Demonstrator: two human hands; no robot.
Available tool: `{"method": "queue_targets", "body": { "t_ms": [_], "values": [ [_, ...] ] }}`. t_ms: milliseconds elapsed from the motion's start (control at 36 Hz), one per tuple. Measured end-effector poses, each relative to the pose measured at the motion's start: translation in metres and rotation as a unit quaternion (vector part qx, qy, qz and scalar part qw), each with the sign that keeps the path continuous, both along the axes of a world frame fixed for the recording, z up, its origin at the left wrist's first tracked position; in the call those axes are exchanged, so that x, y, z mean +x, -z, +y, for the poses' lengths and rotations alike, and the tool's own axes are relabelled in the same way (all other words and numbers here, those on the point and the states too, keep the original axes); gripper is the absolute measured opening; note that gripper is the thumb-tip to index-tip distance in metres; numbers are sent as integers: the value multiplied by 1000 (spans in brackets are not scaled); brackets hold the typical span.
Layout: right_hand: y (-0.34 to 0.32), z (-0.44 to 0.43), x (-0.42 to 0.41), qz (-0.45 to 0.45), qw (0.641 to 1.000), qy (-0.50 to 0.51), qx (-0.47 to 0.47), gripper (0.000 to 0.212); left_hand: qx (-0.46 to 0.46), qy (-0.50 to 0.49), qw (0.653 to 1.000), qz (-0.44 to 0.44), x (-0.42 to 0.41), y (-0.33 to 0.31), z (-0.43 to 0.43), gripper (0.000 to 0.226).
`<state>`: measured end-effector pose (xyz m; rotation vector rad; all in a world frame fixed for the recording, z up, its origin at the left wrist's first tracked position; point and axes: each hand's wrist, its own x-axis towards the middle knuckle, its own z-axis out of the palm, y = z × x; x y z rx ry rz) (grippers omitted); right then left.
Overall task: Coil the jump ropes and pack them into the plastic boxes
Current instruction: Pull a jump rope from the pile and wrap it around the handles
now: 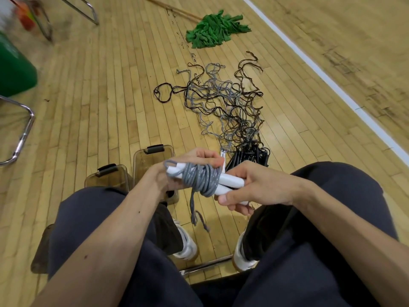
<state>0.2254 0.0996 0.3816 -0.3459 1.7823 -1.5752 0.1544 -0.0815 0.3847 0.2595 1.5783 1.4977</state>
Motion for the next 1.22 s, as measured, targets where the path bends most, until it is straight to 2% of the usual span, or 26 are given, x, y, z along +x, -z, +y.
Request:
{"method": "queue_targets", "body": {
  "t_ms": [28,83,111,278,333,444,556,639,750,1083,1139,1222],
  "values": [
    [0,-1,0,8,1000,7,-7,18,-1,-40,999,-13,5,-5,2,55],
    [0,-1,0,17,999,27,-12,20,34,-28,997,-60,4,2,0,25],
    [0,0,0,19,999,36,-10,19,41,-45,995,-79,1,7,-2,17],
    [-1,1,1,19,998,62,-4,20,5,-43,997,-67,-2,23,-4,33],
    [-1,0,-1,19,995,93,-13,19,-8,-53,996,-64,-1,23,-1,26],
    [2,1,-7,16,984,176,-15,24,-24,-59,996,-67,1,24,6,40],
    [7,5,-12,20,972,234,-7,25,-85,-15,996,-24,0,25,7,37],
    [8,9,-15,9,965,261,2,25,-99,0,995,-5,2,25,8,36],
    [14,12,-18,-1,958,280,63,19,-115,12,993,24,0,25,8,37],
    [27,7,-27,8,944,282,172,23,-192,42,974,111,5,17,7,27],
    [30,6,-27,13,944,272,188,20,-216,62,963,148,6,18,4,27],
    [36,4,-27,18,937,256,235,17,-270,118,926,234,9,19,-1,20]
  ]
}}
